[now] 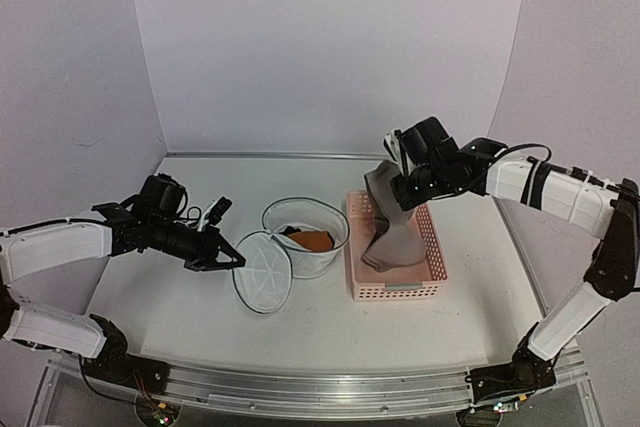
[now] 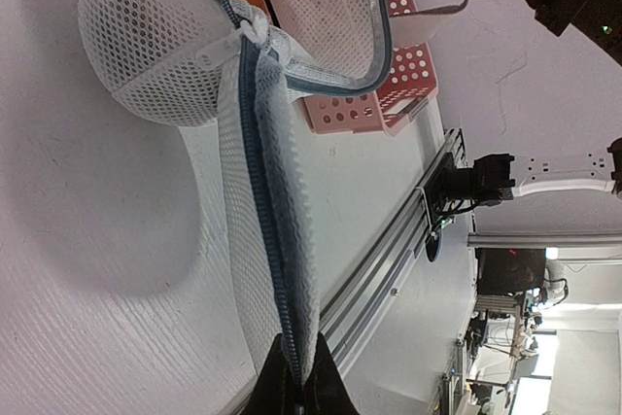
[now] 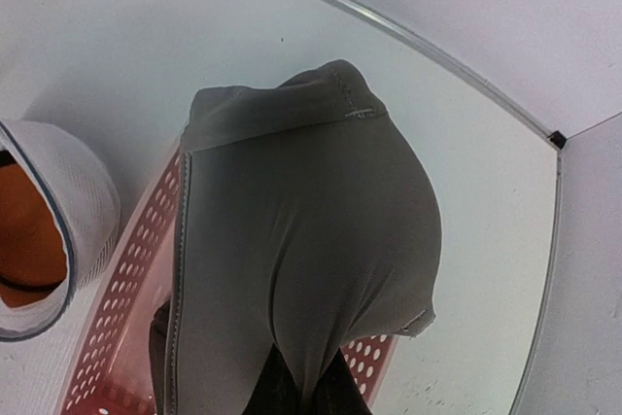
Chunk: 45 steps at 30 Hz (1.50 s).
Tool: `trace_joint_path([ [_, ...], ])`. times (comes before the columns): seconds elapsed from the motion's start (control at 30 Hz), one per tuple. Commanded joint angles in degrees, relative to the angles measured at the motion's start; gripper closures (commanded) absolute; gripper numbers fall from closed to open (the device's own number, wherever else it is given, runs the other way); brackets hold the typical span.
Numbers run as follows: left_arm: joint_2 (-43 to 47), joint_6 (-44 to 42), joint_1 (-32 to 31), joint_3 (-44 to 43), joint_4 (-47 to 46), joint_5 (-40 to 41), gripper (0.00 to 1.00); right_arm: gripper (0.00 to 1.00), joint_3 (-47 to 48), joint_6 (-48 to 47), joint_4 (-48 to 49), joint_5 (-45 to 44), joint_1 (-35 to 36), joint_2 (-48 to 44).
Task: Unzip the laundry bag and remove the bra
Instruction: Place the bra in the bin.
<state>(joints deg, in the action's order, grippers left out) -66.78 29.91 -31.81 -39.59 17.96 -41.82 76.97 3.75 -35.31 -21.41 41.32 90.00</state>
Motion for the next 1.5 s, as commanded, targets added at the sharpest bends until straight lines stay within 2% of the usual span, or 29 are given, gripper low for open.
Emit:
trace_joint_path([
  [0.0, -0.85, -1.50, 0.26, -0.48, -2.50, -0.10, 1.00, 1.00, -3.96, 5.35, 3.58, 3.86, -0.10, -4.29],
  [0.37, -0.97, -1.53, 0.26, -0.60, -2.48, -0.11, 1.00, 0.98, -5.11, 7.79, 8.51, 2.98, -0.77, 5.08],
  [0.63, 0.92, -1.00, 0.26, 0.07, -2.55, 0.11, 1.00, 1.00, -0.76, 7.27, 8.77, 8.31, -2.74, 14.20],
  [0.93, 0.92, -1.16, 0.26, 0.60, -2.48, 0.02, 1.00, 1.00, -6.34, 8.56, 6.97, 16.36, -2.74, 9.47],
  [1.2, -0.81, -1.68, 0.26, -0.26, -2.67, -0.47, 1.00, 1.00, -14.02, 12.65, 5.79, 20.86, -2.74, -0.57],
  [1.33, -1.66, -1.90, 0.26, -0.52, -2.84, -0.64, 1.00, 0.92, -18.10, 14.09, 6.17, 23.92, -2.67, -3.43],
  [1.47, -2.19, -1.80, 0.22, -0.90, -2.93, -0.80, 1.00, 0.79, -21.17, 15.35, 8.04, 25.61, -2.65, -2.56],
])
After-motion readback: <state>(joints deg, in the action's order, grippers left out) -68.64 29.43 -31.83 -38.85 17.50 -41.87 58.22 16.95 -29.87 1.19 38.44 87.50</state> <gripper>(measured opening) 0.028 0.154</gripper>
